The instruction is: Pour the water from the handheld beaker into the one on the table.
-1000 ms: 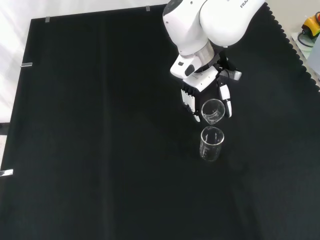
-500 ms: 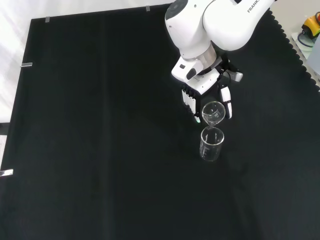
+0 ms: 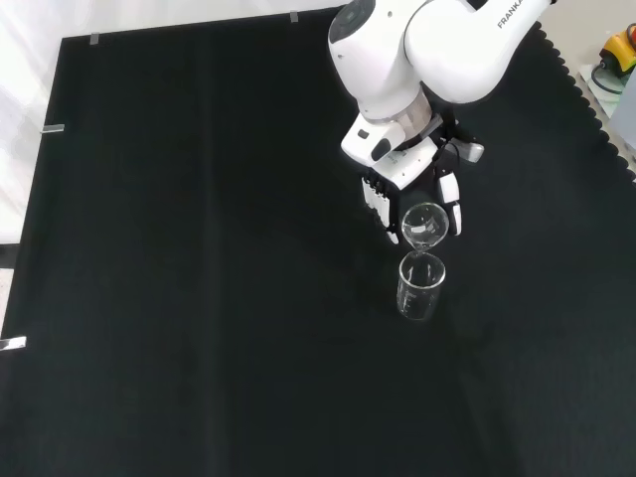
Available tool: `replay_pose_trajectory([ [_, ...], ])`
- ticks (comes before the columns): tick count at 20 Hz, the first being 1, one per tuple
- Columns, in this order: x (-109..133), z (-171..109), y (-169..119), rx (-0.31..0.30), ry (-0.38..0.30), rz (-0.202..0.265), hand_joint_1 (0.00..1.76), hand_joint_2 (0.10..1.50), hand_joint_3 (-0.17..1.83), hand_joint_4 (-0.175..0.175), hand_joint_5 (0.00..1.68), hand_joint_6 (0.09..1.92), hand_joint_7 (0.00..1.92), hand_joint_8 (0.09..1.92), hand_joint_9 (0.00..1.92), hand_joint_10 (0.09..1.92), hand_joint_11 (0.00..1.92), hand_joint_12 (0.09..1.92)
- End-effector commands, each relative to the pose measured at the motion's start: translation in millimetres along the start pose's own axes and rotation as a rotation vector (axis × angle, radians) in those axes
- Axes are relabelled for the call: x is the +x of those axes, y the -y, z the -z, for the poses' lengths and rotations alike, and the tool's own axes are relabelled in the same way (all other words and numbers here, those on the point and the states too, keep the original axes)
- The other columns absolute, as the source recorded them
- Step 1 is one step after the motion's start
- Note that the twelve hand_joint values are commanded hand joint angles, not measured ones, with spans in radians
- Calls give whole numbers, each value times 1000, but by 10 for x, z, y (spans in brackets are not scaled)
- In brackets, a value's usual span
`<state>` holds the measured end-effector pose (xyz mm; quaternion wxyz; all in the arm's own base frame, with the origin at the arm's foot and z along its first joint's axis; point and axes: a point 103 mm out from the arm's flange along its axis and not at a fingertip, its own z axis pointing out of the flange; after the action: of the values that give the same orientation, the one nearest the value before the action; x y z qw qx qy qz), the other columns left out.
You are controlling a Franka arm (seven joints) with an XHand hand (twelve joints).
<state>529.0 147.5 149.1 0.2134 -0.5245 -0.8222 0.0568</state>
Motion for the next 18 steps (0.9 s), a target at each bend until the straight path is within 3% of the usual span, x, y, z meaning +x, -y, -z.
replay_pose_trajectory([
  [1,42,3,-5,12,26,-10,1331,546,766,-175,1390,462,1467,399,1695,297,1250,713],
  [11,47,64,-21,41,54,-42,1331,533,795,-175,1379,496,1452,443,1707,309,1261,689],
  [18,75,75,-32,57,64,-40,1331,532,800,-175,1376,506,1449,454,1710,314,1266,687],
])
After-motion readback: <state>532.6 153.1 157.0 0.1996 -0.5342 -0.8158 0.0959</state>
